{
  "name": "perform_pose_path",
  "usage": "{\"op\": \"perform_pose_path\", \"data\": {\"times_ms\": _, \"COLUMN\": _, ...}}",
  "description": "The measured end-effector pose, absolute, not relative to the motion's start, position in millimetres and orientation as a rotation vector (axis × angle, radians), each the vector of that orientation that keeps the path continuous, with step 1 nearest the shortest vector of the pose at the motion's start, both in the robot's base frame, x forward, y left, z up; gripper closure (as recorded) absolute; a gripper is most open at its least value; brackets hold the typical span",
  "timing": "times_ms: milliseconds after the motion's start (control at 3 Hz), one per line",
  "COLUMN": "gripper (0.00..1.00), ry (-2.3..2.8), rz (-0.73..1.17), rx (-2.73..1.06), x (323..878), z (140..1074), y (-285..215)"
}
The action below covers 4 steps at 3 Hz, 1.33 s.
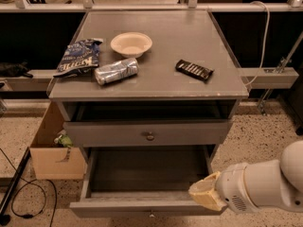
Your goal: Close middle drawer
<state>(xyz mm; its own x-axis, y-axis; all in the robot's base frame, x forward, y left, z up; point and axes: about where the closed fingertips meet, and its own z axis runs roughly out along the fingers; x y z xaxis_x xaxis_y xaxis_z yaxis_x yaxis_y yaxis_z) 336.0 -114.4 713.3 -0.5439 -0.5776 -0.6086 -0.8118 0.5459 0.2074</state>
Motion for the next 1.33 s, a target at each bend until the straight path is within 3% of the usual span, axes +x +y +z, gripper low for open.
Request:
{"op": "perform_pose_path", "data": {"times_ms": 333, "gripper": 1.00, "ry": 2.358, "rz": 0.748, "rx": -0.997, "x": 337.9, "z": 683.4, "y": -110.0}}
{"op": "perform_pose_path", "data": {"times_ms": 1000, "gripper": 1.00, "ry": 2.383, "rz": 0.710, "rx": -1.031, "x": 334.3, "z": 676.3, "y": -108.9}}
{"op": "perform_pose_path", "data": {"times_ms": 1333, "gripper": 1.00, "ry": 2.431, "rz": 0.609, "rx": -1.069, "x": 325.3, "z": 652.0, "y": -151.5}}
